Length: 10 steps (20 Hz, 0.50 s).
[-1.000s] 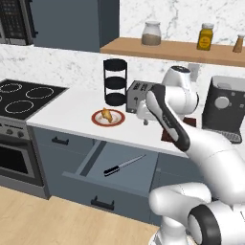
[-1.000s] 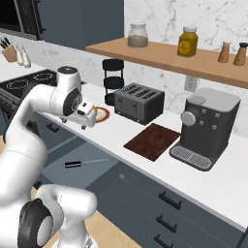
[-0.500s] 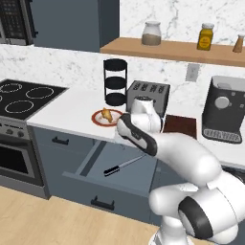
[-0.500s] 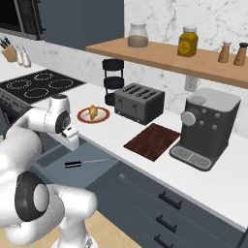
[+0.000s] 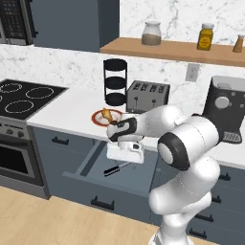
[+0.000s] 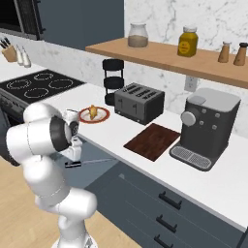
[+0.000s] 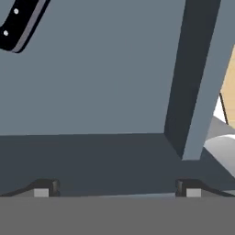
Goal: Pick up the knife from the drawer and place it on the cutting board. Then place the meat from the plate to the cutting board.
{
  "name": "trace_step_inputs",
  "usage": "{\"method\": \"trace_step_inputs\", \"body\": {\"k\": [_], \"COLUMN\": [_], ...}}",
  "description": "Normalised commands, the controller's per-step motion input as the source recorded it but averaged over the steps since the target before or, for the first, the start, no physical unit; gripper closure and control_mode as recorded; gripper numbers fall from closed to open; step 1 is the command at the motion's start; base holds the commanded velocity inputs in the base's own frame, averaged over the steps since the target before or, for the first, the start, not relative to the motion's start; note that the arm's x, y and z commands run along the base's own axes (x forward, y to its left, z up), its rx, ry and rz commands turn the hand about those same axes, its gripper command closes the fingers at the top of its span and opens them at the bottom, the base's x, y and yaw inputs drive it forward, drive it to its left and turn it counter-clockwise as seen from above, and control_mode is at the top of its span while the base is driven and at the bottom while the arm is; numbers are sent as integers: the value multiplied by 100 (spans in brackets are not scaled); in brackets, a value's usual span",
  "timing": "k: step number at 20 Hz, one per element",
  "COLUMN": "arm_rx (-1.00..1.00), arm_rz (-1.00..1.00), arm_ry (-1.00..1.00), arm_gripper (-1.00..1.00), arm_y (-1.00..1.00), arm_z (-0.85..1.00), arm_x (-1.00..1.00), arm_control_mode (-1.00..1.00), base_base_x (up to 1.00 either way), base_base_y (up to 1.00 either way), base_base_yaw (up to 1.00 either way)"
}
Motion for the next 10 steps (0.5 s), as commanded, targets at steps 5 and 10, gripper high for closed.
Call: {"method": "trace_step_inputs", "body": {"k": [5, 10], "arm_rx": [-6, 0], "arm_rz": [0, -6], "arm_ry": [20, 0], "arm_gripper": [-100, -100], "arm_y": [42, 18], "arm_z": [-72, -52], "arm_x": [0, -7], "arm_control_mode": [-100, -100], "base_base_x": [0, 0], "base_base_y": [0, 0], "base_base_yaw": [0, 0]}}
